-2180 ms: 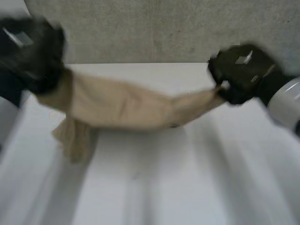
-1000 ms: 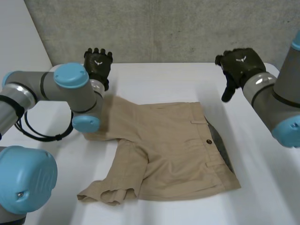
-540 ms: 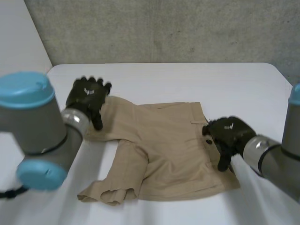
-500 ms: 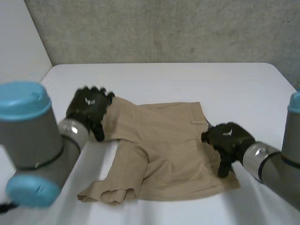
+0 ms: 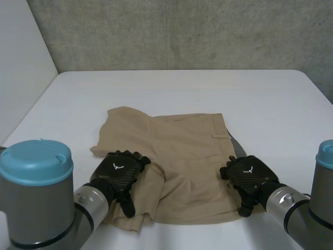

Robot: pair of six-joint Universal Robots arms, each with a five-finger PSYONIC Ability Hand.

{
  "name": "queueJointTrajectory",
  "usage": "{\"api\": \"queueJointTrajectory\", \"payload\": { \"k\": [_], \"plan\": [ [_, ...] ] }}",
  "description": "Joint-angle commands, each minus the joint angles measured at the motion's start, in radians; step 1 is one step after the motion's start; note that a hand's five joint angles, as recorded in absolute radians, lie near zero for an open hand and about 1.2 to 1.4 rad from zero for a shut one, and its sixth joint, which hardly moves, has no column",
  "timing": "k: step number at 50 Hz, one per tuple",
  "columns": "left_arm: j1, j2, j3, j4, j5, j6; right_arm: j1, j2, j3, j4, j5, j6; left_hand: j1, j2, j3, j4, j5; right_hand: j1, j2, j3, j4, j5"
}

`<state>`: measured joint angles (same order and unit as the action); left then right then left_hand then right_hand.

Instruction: Fold the shorts.

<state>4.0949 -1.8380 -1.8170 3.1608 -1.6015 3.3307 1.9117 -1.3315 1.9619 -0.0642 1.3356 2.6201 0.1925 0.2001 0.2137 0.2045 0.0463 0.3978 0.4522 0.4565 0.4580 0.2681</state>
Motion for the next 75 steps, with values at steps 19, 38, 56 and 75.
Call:
{"api": "queueJointTrajectory", "payload": {
  "k": [19, 38, 56, 75],
  "plan": [
    [0.254, -0.228, 0.295, 0.084, -0.184, 0.274, 0.012, -0.005, 0.025, -0.025, 0.005, 0.000, 0.177, 0.169, 0.155, 0.165, 0.148, 0.186, 0.132, 0.128, 0.126, 0.141],
    [0.148, 0.206, 0.012, 0.056, -0.100, 0.179, -0.002, -0.017, 0.064, -0.086, 0.011, -0.058, 0.144, 0.137, 0.123, 0.132, 0.116, 0.462, 0.408, 0.403, 0.402, 0.417],
    [0.009, 0.373, -0.168, -0.166, -0.081, 0.067, 0.001, -0.018, 0.034, -0.089, 0.011, -0.028, 0.356, 0.348, 0.334, 0.344, 0.327, 0.998, 0.944, 0.940, 0.938, 0.954],
    [-0.044, 0.298, -0.206, -0.186, -0.100, 0.004, 0.021, 0.034, -0.146, -0.081, 0.105, 0.313, 0.373, 0.366, 0.352, 0.361, 0.345, 0.998, 0.944, 0.940, 0.938, 0.954]
  ]
}}
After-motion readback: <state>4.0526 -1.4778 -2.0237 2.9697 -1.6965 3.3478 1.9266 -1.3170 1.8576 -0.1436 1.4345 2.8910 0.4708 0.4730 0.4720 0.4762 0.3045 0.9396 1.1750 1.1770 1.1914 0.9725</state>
